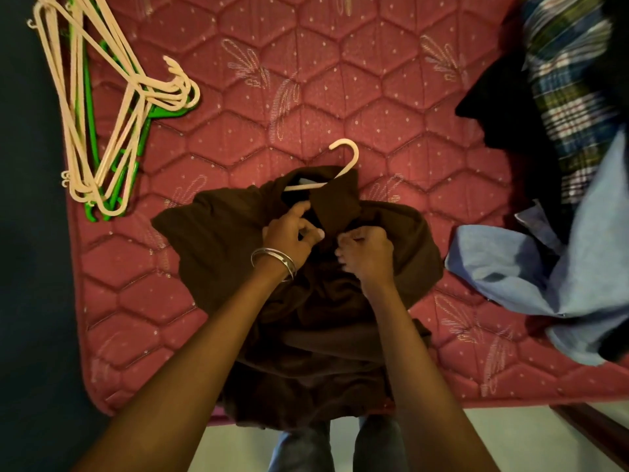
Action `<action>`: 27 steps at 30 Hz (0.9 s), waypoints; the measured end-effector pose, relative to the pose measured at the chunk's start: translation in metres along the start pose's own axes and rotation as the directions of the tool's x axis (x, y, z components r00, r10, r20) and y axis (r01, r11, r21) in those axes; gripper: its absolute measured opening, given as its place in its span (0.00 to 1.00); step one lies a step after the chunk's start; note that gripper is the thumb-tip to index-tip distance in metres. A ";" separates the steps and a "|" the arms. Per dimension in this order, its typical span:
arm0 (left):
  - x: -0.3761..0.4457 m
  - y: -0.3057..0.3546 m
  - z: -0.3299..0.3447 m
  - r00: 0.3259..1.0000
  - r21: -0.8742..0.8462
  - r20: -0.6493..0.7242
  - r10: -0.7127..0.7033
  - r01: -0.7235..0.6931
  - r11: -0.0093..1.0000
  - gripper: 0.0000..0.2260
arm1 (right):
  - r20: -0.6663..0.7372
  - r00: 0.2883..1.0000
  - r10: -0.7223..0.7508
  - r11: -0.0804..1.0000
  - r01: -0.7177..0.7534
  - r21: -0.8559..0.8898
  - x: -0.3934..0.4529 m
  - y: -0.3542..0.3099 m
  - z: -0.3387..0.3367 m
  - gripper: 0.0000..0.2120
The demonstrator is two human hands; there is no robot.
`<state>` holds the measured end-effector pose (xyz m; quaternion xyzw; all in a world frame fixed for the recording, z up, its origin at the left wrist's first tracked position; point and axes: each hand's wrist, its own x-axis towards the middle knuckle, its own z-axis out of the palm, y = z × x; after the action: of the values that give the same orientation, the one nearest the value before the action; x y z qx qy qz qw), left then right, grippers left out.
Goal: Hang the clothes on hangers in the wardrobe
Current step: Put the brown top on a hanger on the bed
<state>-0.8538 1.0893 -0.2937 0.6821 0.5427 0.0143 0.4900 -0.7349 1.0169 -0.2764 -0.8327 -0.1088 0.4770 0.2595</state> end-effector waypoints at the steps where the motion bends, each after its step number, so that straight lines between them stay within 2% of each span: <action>1: 0.001 0.002 -0.002 0.999 -0.004 -0.037 0.010 -0.010 1.000 0.18 | -0.144 0.983 -0.117 0.985 0.096 -0.143 0.000 -0.004 -0.005 0.08; 3: 0.003 0.004 -0.009 0.989 -0.063 -0.147 0.005 -0.014 0.998 0.10 | -0.350 0.898 -0.267 0.959 0.210 -0.193 -0.001 -0.025 -0.012 0.09; 5: 0.009 0.002 -0.018 0.951 -0.050 -0.305 -0.040 0.026 0.998 0.08 | -0.389 0.871 -0.299 0.953 0.247 -0.178 0.008 -0.052 -0.005 0.12; 7: 0.016 -0.002 -0.025 0.899 0.014 -0.432 -0.078 0.093 0.996 0.09 | -0.319 0.917 -0.239 0.958 0.170 -0.230 0.027 -0.072 0.014 0.25; 9: 0.026 -0.006 -0.031 0.880 0.082 -0.468 -0.076 0.129 0.988 0.08 | -0.224 0.968 -0.111 0.937 0.026 -0.349 0.047 -0.081 0.028 0.39; 10: 0.031 -0.008 -0.033 0.884 0.100 -0.461 -0.074 0.135 0.986 0.07 | -0.184 0.981 -0.066 0.916 -0.014 -0.402 0.055 -0.081 0.031 0.41; 11: 0.036 -0.009 -0.035 0.894 0.111 -0.442 -0.070 0.132 0.985 0.09 | -0.151 0.987 -0.050 0.903 -0.019 -0.428 0.063 -0.079 0.029 0.39; 12: 0.041 -0.011 -0.036 0.911 0.121 -0.408 -0.063 0.123 0.985 0.12 | -0.123 0.990 -0.066 0.906 0.008 -0.422 0.071 -0.076 0.025 0.31; 14: 0.051 -0.011 -0.037 0.951 0.174 -0.304 -0.054 0.111 0.979 0.19 | -0.093 0.989 -0.115 0.952 0.084 -0.294 0.080 -0.067 0.007 0.10; 15: 0.055 -0.009 -0.036 0.968 0.225 -0.244 -0.058 0.115 0.968 0.23 | -0.093 0.990 -0.103 0.980 0.085 -0.179 0.082 -0.063 -0.005 0.03; 17: 0.062 -0.006 -0.036 0.988 0.388 -0.138 -0.075 0.123 0.914 0.27 | -0.074 0.997 -0.003 0.994 0.012 0.111 0.078 -0.052 -0.028 0.10; 18: 0.065 -0.005 -0.035 0.992 0.473 -0.106 -0.073 0.115 0.873 0.27 | -0.019 0.996 0.082 0.957 -0.073 0.280 0.076 -0.046 -0.036 0.13; 20: 0.067 -0.001 -0.034 0.995 0.608 -0.091 -0.039 0.086 0.789 0.21 | 0.162 0.956 0.246 0.775 -0.294 0.560 0.076 -0.035 -0.044 0.12; 21: 0.068 0.001 -0.034 0.995 0.649 -0.092 -0.024 0.078 0.757 0.18 | 0.198 0.935 0.293 0.688 -0.350 0.636 0.078 -0.030 -0.043 0.11; 22: 0.070 0.002 -0.033 0.996 0.670 -0.092 -0.020 0.077 0.738 0.17 | 0.170 0.937 0.306 0.666 -0.338 0.664 0.079 -0.026 -0.040 0.10; 23: 0.071 0.002 -0.033 0.995 0.673 -0.092 -0.027 0.082 0.735 0.16 | 0.051 0.958 0.282 0.751 -0.253 0.610 0.078 -0.025 -0.037 0.08; 24: 0.071 0.002 -0.033 0.995 0.660 -0.093 -0.035 0.088 0.746 0.15 | -0.134 0.974 0.183 0.892 -0.107 0.440 0.075 -0.026 -0.033 0.04; 25: 0.071 0.003 -0.033 0.994 0.632 -0.098 -0.044 0.096 0.769 0.15 | -0.319 0.948 0.002 0.986 0.052 0.161 0.072 -0.026 -0.027 0.05; 26: 0.070 0.002 -0.034 0.993 0.587 -0.104 -0.054 0.105 0.803 0.15 | -0.416 0.883 -0.219 0.971 0.155 -0.182 0.067 -0.026 -0.022 0.11; 27: 0.069 0.001 -0.035 0.992 0.533 -0.113 -0.059 0.110 0.839 0.16 | -0.414 0.796 -0.441 0.854 0.231 -0.465 0.061 -0.028 -0.017 0.16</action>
<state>-0.8443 1.1643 -0.3104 0.7660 0.5764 -0.1287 0.2539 -0.6863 1.0610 -0.2992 -0.9288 -0.2788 0.1544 0.1890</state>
